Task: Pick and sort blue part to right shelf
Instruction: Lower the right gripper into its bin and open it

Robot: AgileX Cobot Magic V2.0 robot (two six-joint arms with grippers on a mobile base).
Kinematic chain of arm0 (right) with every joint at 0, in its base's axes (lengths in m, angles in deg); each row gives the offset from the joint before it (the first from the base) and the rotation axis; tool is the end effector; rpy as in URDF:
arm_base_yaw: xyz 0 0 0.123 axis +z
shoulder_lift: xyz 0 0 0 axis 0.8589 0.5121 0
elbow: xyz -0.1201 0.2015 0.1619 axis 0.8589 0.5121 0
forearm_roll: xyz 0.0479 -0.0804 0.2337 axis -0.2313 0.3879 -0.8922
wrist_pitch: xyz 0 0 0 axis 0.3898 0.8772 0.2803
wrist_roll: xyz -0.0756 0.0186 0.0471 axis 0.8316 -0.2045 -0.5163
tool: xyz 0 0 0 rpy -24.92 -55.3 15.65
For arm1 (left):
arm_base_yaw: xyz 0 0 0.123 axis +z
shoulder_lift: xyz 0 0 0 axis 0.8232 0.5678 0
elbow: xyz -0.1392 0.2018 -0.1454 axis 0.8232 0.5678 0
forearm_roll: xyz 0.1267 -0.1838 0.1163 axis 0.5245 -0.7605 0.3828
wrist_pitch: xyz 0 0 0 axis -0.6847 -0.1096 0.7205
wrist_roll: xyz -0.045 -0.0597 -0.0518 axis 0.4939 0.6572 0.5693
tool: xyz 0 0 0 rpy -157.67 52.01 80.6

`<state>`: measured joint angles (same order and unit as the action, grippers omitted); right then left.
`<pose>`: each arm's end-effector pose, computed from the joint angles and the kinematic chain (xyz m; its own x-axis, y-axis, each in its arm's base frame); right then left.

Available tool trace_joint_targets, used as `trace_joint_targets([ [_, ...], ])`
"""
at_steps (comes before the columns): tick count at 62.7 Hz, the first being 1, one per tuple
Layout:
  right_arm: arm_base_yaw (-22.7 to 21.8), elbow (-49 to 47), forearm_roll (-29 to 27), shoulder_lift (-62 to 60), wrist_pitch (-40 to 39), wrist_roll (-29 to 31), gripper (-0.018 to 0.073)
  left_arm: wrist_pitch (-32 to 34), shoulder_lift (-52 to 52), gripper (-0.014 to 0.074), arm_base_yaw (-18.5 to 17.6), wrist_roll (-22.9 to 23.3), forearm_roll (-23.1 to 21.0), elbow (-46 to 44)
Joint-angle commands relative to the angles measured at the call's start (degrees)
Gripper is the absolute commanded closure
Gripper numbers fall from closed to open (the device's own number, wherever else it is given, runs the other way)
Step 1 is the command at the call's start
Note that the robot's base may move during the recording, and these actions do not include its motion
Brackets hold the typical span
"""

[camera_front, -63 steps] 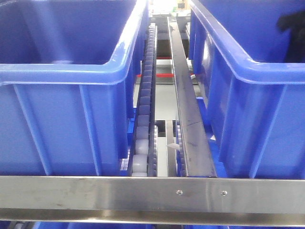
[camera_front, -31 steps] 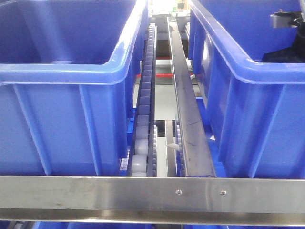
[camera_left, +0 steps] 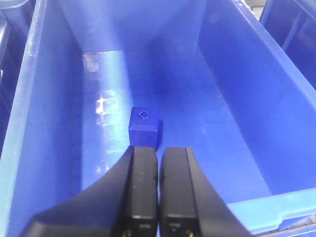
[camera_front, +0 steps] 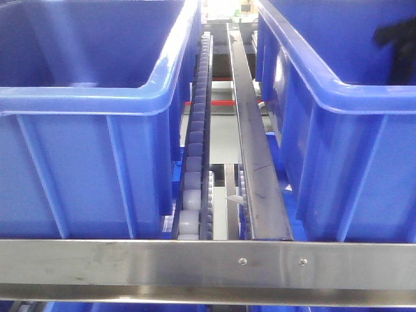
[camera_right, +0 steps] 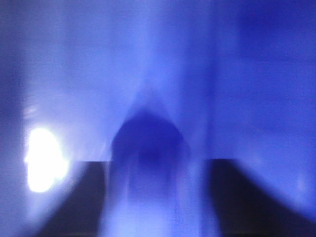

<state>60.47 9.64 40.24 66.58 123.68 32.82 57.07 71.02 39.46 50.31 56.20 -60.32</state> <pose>0.3531 0.0058 0.2905 -0.8444 0.0024 -0.5357 0.0079 0.9999 -0.0079 0.1061 -0.0261 0.3496 -0.3301 0.0688 -0.9414 0.2255 0.9742 -0.0079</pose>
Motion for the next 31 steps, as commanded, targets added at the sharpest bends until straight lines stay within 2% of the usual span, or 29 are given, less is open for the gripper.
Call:
trace_joint_targets([
  [1, -0.19, 1.75, 0.75, -7.8, -2.5, 0.43, 0.0396, 4.34, 0.0, 0.0472, -0.47, 0.24, -0.23, -1.51],
  [6, -0.19, 5.24, 0.75, -12.41, -4.7, 0.48, 0.0532, 4.34, 0.0, 0.0472, -0.47, 0.24, -0.23, -1.51],
  [31, -0.19, 31.07, 0.8, -40.99, -16.84, 0.48, 0.0524, 7.32, 0.0, 0.0472, -0.47, 0.24, -0.03, -1.51],
])
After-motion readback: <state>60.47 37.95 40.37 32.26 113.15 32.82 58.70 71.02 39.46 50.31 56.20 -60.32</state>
